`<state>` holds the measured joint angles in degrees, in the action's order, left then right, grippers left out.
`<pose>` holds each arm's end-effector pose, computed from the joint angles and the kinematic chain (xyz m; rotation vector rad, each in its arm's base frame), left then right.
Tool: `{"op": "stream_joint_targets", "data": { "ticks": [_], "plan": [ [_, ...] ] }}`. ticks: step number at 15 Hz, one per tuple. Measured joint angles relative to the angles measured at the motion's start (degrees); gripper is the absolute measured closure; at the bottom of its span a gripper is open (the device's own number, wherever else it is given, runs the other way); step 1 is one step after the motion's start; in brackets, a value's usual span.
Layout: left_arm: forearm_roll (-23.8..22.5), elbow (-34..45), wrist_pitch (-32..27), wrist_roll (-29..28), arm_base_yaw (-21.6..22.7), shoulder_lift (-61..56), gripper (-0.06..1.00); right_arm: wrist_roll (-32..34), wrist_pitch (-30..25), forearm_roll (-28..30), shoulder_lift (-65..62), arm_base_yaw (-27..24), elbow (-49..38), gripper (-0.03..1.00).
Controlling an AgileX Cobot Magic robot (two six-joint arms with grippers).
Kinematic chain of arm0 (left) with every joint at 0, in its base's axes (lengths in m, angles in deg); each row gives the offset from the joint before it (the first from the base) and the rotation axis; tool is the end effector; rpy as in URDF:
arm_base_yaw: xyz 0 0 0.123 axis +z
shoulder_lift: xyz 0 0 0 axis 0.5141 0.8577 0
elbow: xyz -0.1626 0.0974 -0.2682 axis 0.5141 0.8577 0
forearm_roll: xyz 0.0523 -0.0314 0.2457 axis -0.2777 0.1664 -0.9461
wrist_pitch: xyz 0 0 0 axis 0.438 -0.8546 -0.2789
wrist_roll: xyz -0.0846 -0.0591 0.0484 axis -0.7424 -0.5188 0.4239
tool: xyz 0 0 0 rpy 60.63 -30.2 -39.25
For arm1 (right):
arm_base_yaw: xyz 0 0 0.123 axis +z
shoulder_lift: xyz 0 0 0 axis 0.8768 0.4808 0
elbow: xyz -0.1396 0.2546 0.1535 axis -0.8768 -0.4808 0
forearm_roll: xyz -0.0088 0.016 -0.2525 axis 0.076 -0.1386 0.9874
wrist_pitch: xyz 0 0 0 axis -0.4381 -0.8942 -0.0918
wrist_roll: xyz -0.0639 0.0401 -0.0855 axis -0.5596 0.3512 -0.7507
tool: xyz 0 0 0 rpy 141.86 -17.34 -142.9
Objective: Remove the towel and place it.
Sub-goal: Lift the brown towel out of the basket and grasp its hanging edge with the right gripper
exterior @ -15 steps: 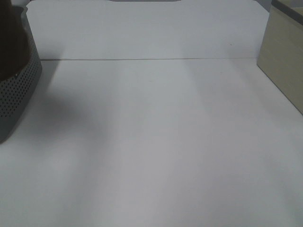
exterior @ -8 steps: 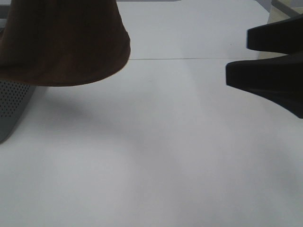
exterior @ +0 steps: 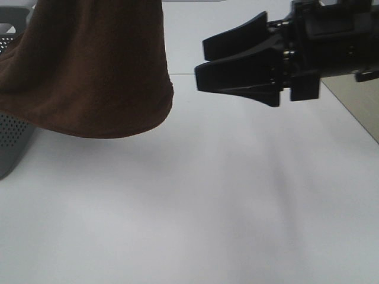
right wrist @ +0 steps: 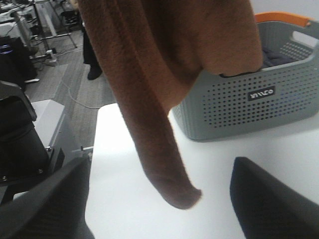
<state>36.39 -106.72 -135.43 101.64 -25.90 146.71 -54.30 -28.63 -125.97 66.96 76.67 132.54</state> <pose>0.2024 -0.2378 0.5490 1.7993 1.0499 0.5559 0.2571 0.1756 0.3007 -1.1421 1.6168 1.1074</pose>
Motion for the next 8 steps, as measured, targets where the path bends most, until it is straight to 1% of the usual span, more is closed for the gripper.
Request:
{"op": "stream_joint_targets", "data": {
  "ticks": [2, 3, 5, 8],
  "plan": [
    [0.40, 0.00, 0.06, 0.11, 0.00, 0.00, 0.94, 1.03, -0.11, 0.06, 3.84, 1.20, 3.55, 0.21],
    [0.52, 0.00, 0.06, 0.11, 0.00, 0.00, 0.94, 1.83, -1.09, 0.11, 6.13, 1.20, 5.61, 0.21],
    [0.52, 0.00, 0.97, 1.38, 0.00, 0.00, 0.94, 2.01, -1.95, 0.57, 10.83, 2.41, 9.22, 0.21],
    [0.52, 0.00, 3.67, 1.38, 0.00, 0.11, 0.94, 1.89, -2.69, 1.26, 13.64, 3.15, 9.85, 0.21]
  ]
}}
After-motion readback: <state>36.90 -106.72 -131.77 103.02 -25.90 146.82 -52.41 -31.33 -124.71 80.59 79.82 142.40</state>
